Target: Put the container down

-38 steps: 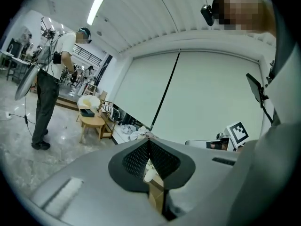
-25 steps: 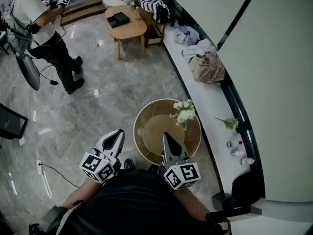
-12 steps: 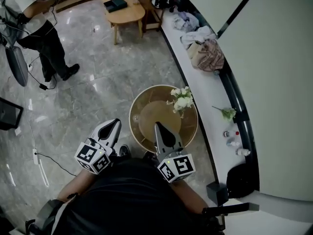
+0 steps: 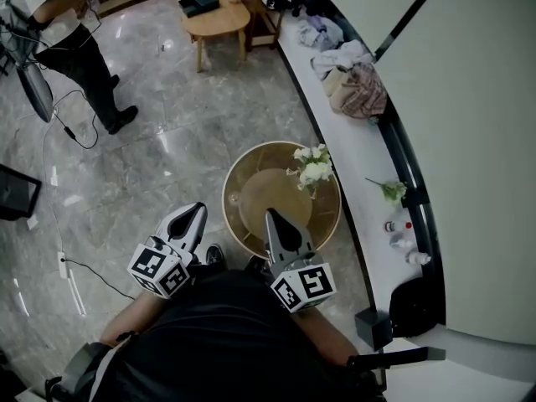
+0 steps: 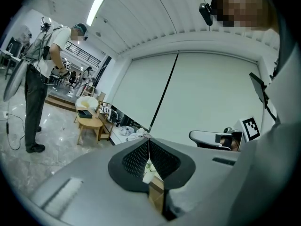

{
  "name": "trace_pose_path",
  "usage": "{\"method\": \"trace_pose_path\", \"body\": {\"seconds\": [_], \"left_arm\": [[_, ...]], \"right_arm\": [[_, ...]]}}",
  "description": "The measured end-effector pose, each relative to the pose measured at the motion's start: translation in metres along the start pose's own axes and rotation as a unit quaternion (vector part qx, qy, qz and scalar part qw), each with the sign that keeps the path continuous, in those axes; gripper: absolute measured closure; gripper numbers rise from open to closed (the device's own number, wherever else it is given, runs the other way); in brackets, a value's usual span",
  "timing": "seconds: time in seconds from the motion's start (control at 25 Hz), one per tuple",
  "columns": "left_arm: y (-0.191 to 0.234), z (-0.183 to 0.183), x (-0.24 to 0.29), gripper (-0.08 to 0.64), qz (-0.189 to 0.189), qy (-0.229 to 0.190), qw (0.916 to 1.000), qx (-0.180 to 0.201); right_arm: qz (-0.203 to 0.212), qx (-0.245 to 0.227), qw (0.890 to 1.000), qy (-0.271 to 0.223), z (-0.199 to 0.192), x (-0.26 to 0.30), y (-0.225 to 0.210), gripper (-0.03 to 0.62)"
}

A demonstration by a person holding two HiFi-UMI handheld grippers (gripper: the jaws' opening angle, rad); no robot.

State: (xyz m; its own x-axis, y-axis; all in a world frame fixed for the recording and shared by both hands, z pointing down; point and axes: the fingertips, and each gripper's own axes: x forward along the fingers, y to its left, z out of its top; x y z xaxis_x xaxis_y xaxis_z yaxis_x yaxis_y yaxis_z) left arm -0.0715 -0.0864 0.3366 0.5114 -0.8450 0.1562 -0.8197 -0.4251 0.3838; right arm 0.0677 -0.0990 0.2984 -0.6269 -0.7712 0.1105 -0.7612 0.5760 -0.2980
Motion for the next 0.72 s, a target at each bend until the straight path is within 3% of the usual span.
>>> {"method": "trace_pose_path", "body": {"seconds": [0.72], "left_arm": [[-0.0009,-0.0058,0.0006,0.555,0.002,0.009,0.9999,-0.008]], "right_arm": [[0.000,0.008,1.000,0.000,-0.0022,-0.0031,-0.0003,0.586]]}}
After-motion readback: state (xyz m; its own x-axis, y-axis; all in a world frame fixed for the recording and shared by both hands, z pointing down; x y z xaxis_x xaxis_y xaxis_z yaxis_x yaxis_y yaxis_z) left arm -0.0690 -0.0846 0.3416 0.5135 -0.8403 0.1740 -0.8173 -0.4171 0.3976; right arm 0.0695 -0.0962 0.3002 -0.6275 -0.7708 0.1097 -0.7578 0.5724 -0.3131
